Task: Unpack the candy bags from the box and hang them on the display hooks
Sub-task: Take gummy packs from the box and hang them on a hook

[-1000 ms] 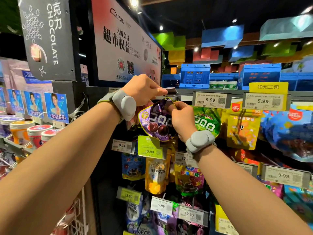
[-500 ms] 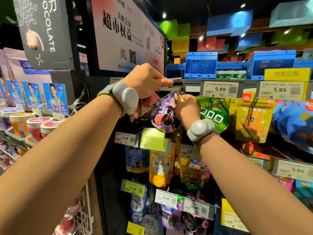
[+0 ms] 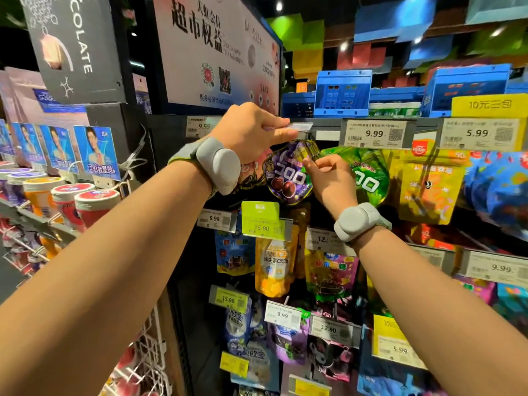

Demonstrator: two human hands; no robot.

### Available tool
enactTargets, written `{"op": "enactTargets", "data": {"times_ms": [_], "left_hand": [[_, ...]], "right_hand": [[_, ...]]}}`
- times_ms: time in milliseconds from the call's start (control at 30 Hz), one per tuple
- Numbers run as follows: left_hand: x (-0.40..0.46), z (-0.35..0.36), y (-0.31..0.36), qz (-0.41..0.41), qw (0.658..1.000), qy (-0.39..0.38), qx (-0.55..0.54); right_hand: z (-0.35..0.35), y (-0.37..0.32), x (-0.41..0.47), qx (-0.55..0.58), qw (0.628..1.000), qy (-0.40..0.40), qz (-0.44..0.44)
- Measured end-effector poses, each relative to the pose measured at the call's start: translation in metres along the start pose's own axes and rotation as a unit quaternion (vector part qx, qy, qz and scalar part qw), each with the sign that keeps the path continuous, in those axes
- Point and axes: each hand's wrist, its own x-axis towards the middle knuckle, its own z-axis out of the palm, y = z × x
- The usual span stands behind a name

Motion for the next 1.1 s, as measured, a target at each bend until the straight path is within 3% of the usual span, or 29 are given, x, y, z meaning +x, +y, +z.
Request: {"op": "enactTargets", "data": {"times_ms": [100, 233, 367, 467, 533, 633, 867, 1100], "left_hand": [[-0.009, 0.008, 0.005, 0.001, 0.998, -0.001, 0.066], [-0.024, 0.026, 0.015, -0.018, 0.996, 0.011, 0.092], [-0.048, 0.048, 0.036, -0.006, 0.995, 0.086, 0.048], [-0.071, 0.07, 0.052, -0.069, 0.98, 0.183, -0.034], [-0.085, 0.089, 0.066, -0.1, 0.965, 0.201, -0.134], [-0.109, 0.119, 0.09, -0.142, 0.935, 0.166, -0.28], [-0.164, 0.196, 0.112, -0.23, 0.9, 0.062, -0.366], [-0.23, 0.273, 0.141, -0.369, 0.803, -0.032, -0.468]], "right_hand": [[-0.017, 0.009, -0.02, 0.014, 0.998, 0.008, -0.066], [-0.035, 0.015, -0.043, 0.043, 0.998, 0.009, -0.043], [-0.059, 0.027, -0.075, 0.101, 0.994, 0.018, -0.028], [-0.076, 0.041, -0.099, 0.153, 0.988, 0.02, -0.005], [-0.086, 0.053, -0.114, 0.171, 0.985, 0.023, 0.009], [-0.095, 0.076, -0.144, 0.16, 0.987, 0.015, 0.031], [-0.121, 0.138, -0.202, 0.161, 0.982, 0.017, 0.094], [-0.146, 0.228, -0.272, 0.113, 0.973, -0.039, 0.197]]}}
